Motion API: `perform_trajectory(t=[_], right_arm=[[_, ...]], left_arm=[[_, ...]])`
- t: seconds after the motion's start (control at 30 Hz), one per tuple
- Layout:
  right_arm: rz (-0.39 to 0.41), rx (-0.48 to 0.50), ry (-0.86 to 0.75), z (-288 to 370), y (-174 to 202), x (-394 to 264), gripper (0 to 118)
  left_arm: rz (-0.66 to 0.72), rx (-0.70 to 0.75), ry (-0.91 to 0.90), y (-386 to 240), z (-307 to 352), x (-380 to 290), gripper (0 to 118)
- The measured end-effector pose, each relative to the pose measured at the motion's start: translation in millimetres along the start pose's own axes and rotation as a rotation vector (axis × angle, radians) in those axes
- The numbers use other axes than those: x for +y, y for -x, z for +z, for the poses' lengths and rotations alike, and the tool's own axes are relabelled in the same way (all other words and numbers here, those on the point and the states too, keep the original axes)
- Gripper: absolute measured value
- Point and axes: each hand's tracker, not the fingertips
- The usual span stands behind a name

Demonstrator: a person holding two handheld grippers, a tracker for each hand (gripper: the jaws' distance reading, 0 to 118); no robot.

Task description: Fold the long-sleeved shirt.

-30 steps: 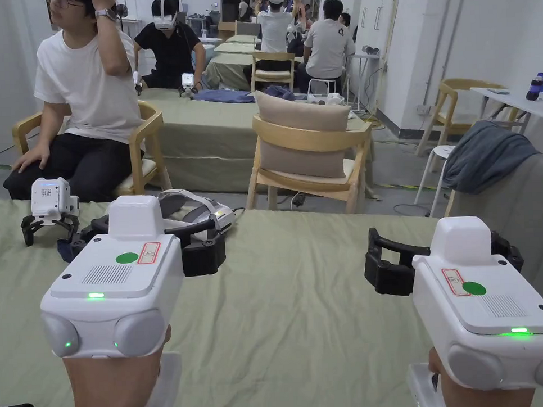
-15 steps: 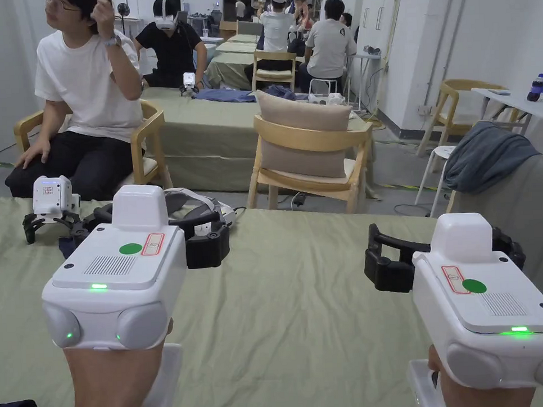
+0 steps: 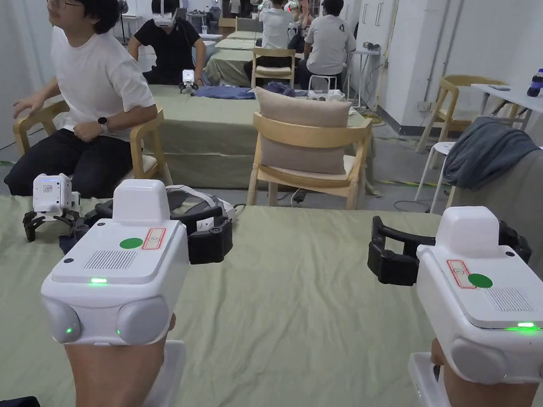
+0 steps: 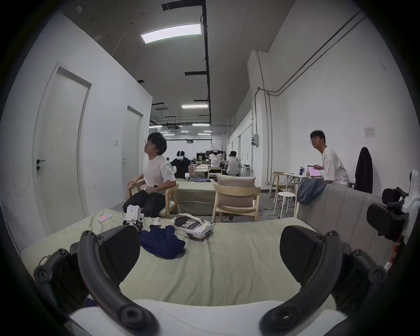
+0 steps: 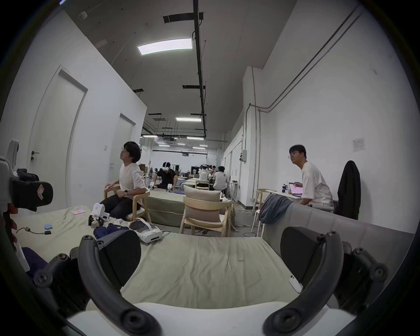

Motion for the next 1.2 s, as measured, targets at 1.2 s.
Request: perform_trajectory(t=[1.2], right_arm=[[-0.007, -0.012, -0.005, -2.3, -7.5, -0.4, 118]], left_arm=[[-0.014, 0.008, -0.033, 1.6, 5.1, 4.3, 111]])
